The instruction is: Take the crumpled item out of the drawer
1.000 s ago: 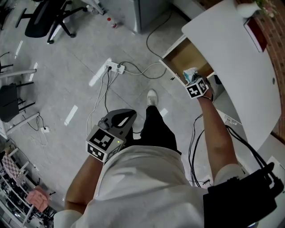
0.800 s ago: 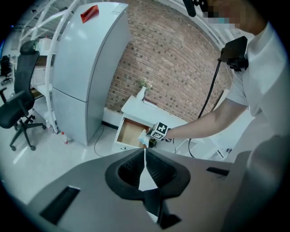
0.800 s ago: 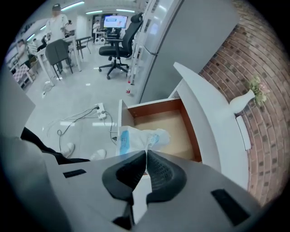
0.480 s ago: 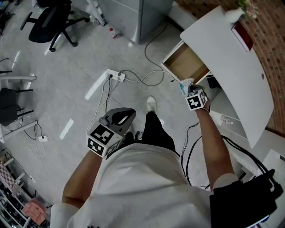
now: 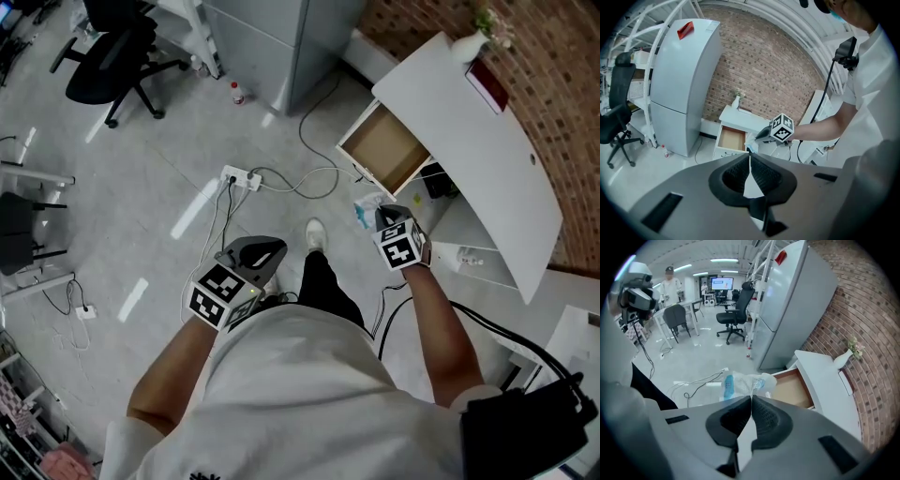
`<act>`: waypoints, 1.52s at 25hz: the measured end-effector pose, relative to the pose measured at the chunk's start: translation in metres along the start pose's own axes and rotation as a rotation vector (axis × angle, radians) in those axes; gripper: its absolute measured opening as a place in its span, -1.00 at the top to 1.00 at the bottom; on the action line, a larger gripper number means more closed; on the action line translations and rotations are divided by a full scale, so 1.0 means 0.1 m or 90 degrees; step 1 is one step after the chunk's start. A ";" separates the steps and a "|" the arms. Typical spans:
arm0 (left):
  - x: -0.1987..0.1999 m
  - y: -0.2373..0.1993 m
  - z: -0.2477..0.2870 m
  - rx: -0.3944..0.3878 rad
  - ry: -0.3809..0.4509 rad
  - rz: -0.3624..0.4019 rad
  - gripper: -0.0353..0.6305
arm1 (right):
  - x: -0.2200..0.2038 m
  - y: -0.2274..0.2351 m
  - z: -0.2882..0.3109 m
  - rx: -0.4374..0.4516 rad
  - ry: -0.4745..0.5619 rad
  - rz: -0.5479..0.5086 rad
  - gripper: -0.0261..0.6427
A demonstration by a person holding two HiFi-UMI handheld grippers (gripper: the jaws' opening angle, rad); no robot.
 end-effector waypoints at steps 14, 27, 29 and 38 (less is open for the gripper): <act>-0.32 0.34 -0.47 -0.016 0.008 0.025 0.81 | 0.21 -0.78 -1.31 0.024 0.070 -0.007 0.83; -0.55 0.46 -0.76 -0.017 0.013 0.024 0.81 | 0.32 -1.18 -1.76 0.040 0.104 -0.013 0.83; -0.57 0.46 -0.80 -0.014 0.015 0.025 0.81 | 0.35 -1.21 -1.80 0.042 0.108 -0.017 0.83; -0.65 0.43 -0.95 -0.004 0.025 0.021 0.81 | 0.48 -1.35 -1.87 0.048 0.121 -0.037 0.83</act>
Point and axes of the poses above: the fingertips, and each gripper's own axes: z forward along the fingers, y to its right, x out of its top, the point moved 7 cm from there along -z, backward along the fingers, and after that the axes turned 13 degrees about -x, right-handed, at the moved point
